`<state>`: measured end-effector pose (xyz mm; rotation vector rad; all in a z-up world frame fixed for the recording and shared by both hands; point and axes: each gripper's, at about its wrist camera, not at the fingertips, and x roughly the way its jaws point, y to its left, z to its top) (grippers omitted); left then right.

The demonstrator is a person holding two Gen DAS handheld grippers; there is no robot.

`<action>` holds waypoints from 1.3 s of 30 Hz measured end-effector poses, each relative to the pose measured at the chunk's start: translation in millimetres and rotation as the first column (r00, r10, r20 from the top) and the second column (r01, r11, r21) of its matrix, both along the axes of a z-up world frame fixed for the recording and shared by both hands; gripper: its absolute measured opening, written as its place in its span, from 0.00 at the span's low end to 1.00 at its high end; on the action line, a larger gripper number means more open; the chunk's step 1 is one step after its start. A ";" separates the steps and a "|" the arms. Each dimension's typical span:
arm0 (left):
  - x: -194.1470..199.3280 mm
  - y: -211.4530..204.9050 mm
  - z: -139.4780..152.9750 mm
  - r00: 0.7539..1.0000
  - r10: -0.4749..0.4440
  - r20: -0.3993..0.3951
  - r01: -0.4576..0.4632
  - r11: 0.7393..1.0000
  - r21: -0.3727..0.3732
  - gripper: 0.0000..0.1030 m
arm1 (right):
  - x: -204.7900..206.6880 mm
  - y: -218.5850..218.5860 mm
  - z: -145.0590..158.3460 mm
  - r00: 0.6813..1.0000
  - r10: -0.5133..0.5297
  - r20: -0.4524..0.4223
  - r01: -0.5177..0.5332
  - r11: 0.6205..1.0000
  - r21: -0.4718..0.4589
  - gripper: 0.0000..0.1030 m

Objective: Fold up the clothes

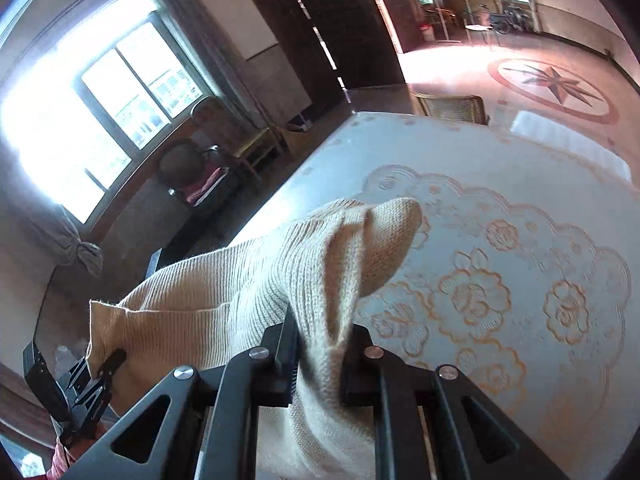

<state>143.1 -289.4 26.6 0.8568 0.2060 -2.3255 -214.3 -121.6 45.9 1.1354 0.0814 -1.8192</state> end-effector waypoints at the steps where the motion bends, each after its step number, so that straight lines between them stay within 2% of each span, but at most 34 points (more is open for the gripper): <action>1: 10.2 -2.7 0.6 0.999 0.034 -0.005 -0.034 0.999 0.004 0.20 | 5.4 -17.0 3.9 1.000 0.028 -0.010 -0.028 1.000 0.001 0.12; 5: 43.1 -13.4 -9.9 0.986 0.167 -0.016 -0.166 0.985 0.042 0.20 | 26.9 -90.4 3.2 0.992 0.127 -0.026 -0.126 0.992 0.015 0.12; 11: 80.0 -28.7 -46.3 0.939 0.344 0.001 -0.342 0.935 0.094 0.20 | 69.0 -197.8 -19.0 0.960 0.275 -0.053 -0.270 0.959 0.092 0.12; 13: 88.0 -37.4 -63.4 0.928 0.372 0.019 -0.372 0.920 0.123 0.20 | 76.6 -233.2 -37.9 0.949 0.312 -0.051 -0.304 0.945 0.124 0.12; 19: 87.1 -51.7 -114.2 0.930 0.353 0.104 -0.368 0.900 0.235 0.20 | 90.2 -303.1 -97.0 0.939 0.342 -0.013 -0.329 0.911 0.249 0.12; 23: 91.2 -61.0 -130.8 0.918 0.372 0.136 -0.394 0.892 0.220 0.21 | 77.1 -318.3 -127.5 0.951 0.311 -0.005 -0.293 0.901 0.320 0.12; 27: 97.7 -70.3 -158.3 0.899 0.386 0.207 -0.433 0.855 0.286 0.26 | 60.4 -324.9 -152.0 0.959 0.285 0.000 -0.263 0.886 0.381 0.12; 29: 98.0 -74.6 -167.7 0.895 0.393 0.213 -0.443 0.842 0.308 0.31 | 53.5 -328.4 -163.1 0.965 0.261 0.020 -0.247 0.883 0.398 0.12; 32: 93.2 -75.1 -170.1 0.895 0.396 0.204 -0.442 0.851 0.285 0.35 | 46.8 -326.3 -176.8 0.968 0.250 0.014 -0.231 0.870 0.435 0.12; 35: 90.4 -76.8 -174.9 0.893 0.409 0.190 -0.448 0.854 0.266 0.43 | 36.3 -321.2 -188.8 0.977 0.212 0.024 -0.200 0.870 0.451 0.12; 38: 93.6 -80.3 -179.3 0.884 0.440 0.156 -0.467 0.832 0.300 0.51 | 27.2 -317.0 -196.3 0.982 0.181 0.050 -0.185 0.882 0.433 0.15; 39: 95.4 -81.8 -180.8 0.877 0.458 0.149 -0.481 0.821 0.309 0.61 | 25.0 -317.0 -198.0 0.982 0.180 0.062 -0.189 0.885 0.426 0.18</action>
